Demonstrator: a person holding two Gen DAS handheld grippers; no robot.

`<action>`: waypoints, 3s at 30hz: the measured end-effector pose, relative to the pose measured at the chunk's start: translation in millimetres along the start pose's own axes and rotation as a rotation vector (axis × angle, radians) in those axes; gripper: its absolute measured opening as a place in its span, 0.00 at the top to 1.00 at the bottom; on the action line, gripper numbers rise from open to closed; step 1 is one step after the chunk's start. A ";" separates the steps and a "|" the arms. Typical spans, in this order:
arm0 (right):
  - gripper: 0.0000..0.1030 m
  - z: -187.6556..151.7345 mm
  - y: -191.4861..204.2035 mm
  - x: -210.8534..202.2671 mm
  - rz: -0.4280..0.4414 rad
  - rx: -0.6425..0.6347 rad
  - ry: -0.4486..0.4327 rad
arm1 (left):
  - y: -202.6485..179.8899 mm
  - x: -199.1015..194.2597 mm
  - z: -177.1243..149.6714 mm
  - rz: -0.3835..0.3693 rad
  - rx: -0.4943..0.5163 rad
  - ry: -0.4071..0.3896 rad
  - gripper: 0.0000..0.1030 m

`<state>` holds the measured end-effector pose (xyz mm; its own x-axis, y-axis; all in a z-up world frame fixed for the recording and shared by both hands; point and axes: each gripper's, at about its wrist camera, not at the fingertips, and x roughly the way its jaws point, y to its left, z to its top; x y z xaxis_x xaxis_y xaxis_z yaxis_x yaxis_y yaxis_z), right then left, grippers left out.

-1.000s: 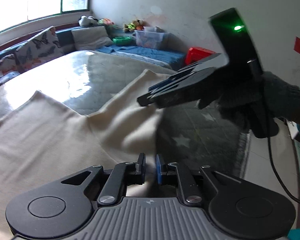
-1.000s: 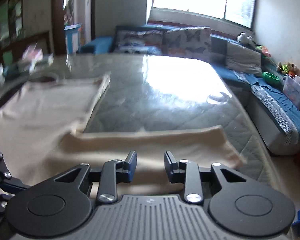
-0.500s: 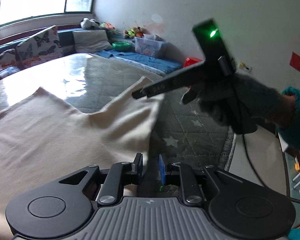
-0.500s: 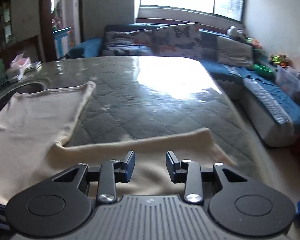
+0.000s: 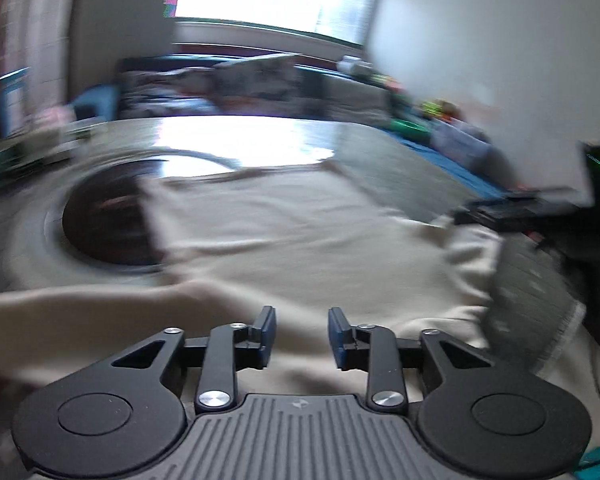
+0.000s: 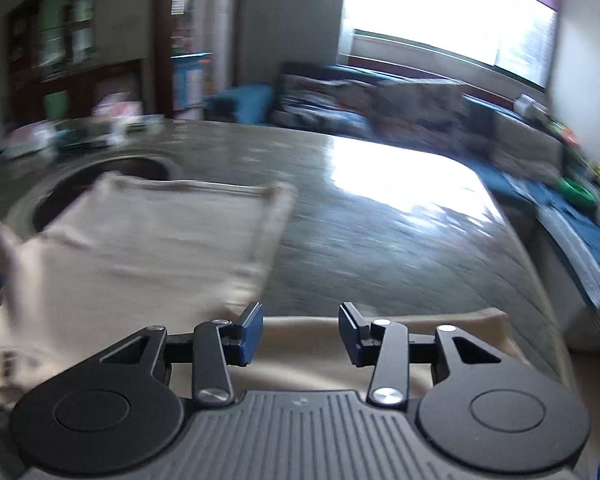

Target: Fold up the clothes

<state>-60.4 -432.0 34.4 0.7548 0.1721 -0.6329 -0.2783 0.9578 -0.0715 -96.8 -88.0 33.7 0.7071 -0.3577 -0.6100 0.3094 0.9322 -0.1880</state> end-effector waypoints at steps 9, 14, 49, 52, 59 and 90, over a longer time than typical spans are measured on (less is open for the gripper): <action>0.59 16.9 113.2 -6.0 0.308 -0.293 0.016 | 93.4 -49.9 -8.8 0.355 -0.292 -0.066 0.52; 0.60 17.8 181.1 -7.8 0.480 -0.481 0.020 | 138.7 -67.1 -8.7 0.467 -0.457 -0.100 0.49; 0.96 9.3 270.5 26.3 0.729 -0.608 0.080 | 163.9 -59.4 1.3 0.490 -0.335 -0.111 0.91; 0.92 15.7 257.7 21.3 0.740 -0.545 0.069 | 166.5 -58.1 -5.4 0.506 -0.351 -0.096 0.90; 0.87 17.2 231.3 10.5 0.637 -0.554 0.066 | 173.6 -64.9 6.3 0.530 -0.351 -0.135 0.69; 0.68 12.4 182.9 30.8 0.496 -0.424 0.120 | 71.8 -83.7 -60.6 0.056 0.225 0.026 0.94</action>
<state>-80.7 -248.7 11.4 0.4126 0.5186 -0.7489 -0.8037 0.5942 -0.0314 -172.3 12.2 24.7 0.7113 -0.3018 -0.6347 0.4064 0.9135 0.0211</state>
